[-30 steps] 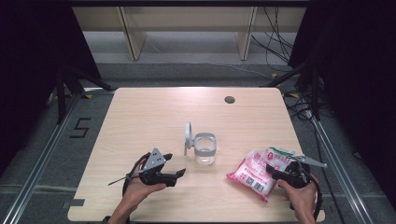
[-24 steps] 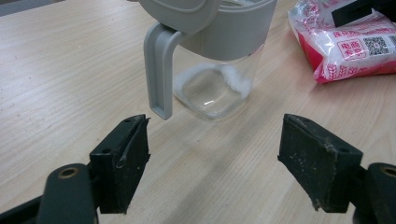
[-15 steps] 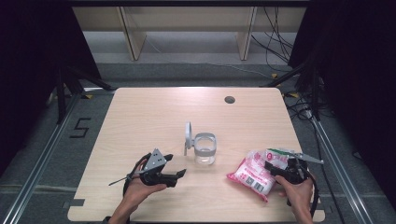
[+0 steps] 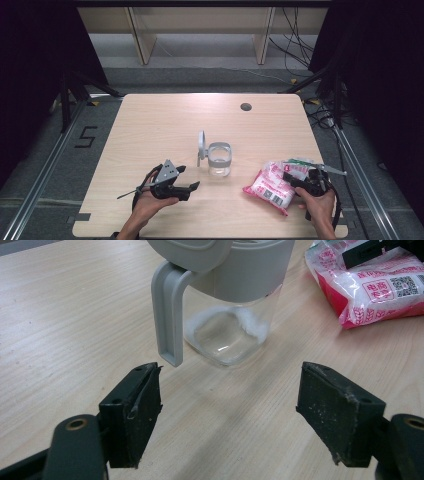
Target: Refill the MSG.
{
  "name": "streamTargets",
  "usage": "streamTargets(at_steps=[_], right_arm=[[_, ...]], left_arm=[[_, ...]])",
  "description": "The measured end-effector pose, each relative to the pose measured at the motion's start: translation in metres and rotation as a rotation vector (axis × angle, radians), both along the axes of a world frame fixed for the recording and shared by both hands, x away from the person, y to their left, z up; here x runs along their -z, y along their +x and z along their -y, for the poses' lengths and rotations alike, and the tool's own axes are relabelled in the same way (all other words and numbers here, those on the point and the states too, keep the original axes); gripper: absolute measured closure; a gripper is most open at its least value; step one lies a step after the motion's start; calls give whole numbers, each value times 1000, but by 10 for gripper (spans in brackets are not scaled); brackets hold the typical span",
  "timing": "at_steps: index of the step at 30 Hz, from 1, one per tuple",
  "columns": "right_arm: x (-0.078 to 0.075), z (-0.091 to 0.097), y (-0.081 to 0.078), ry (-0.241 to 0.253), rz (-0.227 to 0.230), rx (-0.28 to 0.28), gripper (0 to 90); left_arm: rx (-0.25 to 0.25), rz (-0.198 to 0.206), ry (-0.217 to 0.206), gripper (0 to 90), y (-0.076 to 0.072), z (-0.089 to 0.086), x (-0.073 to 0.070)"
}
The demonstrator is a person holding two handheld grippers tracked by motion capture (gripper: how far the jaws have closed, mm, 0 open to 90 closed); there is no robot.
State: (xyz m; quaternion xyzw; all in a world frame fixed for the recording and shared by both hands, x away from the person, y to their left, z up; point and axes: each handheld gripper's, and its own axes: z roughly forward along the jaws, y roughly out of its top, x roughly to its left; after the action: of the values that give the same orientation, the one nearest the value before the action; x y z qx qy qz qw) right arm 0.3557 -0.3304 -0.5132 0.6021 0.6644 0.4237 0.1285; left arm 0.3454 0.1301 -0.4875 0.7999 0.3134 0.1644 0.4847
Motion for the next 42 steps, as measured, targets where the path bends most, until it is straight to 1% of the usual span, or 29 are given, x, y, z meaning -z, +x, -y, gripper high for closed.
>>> streamTargets(at_steps=[2,4,5,7,8,9,10,12,13,14,15,16,17,18,19,20,22,24,25,26,27,28,30,31,33,36,38,39,42], right_arm=[[-1,-1,-1,0,5,-18,680],[-3,-5,-2,33,3,-19,743],[-3,-2,-1,-6,28,-48,768],[-4,-7,-3,-7,40,-24,807],[-4,-4,-1,-52,71,-54,814],[-4,-5,-1,-57,86,-58,824],[-7,-9,-3,-41,65,-43,839],[-9,-6,-3,-72,85,-73,848],[-14,-12,-6,-51,81,-59,868],[-15,-10,-5,-64,119,-94,873],[-15,-10,-5,-64,119,-94,873],[-21,-15,-7,-60,152,-86,884],[-21,-13,-6,-76,188,-113,888],[-21,-13,-6,-76,188,-113,888],[-29,-17,-12,-56,178,-98,900],[-31,-16,-11,-59,204,-105,900],[-35,-19,-14,-29,216,-105,900],[-38,-21,-16,-32,220,-110,900],[-41,-23,-17,-41,254,-121,900],[-44,-26,-20,-5,222,-110,900],[-44,-26,-20,-5,222,-110,900],[-49,-26,-20,1,285,-140,900],[-53,-30,-23,7,295,-142,900],[-55,-31,-24,-7,307,-145,900],[-60,-33,-27,-5,323,-157,900],[-67,-39,-31,29,343,-178,900],[-72,-43,-34,28,332,-176,900],[-71,-45,-33,31,365,-183,900],[-76,-47,-35,36,361,-194,900]], left_arm=[[6,-1,-8,248,0,0,0],[16,14,2,248,1,-1,-1],[17,15,4,248,1,-1,-1],[5,-2,1,248,0,0,0],[5,-2,1,248,0,0,0],[19,15,-3,248,1,0,0],[22,15,3,249,1,0,0],[22,19,4,249,1,1,0],[6,5,10,248,-1,1,0],[8,4,11,248,-1,1,-1],[8,4,11,248,-1,1,-1],[24,15,1,248,0,2,0],[25,18,20,248,0,2,0],[25,18,20,248,0,2,0],[22,-3,3,248,-2,4,1],[36,15,18,248,-1,4,1],[33,4,8,248,-2,7,2],[28,-8,3,248,-3,7,3],[31,-4,22,248,-4,8,3],[31,-4,22,248,-4,8,3],[34,-6,17,248,-5,9,4],[37,-5,6,248,-6,12,5],[32,-12,22,248,-8,14,5],[35,-22,-12,251,-10,19,7],[64,-25,-16,251,-15,29,10],[96,-32,1,248,-21,46,16],[116,-41,2,248,-24,56,19],[130,-44,1,248,-24,62,21],[158,-60,4,247,-26,74,23]])
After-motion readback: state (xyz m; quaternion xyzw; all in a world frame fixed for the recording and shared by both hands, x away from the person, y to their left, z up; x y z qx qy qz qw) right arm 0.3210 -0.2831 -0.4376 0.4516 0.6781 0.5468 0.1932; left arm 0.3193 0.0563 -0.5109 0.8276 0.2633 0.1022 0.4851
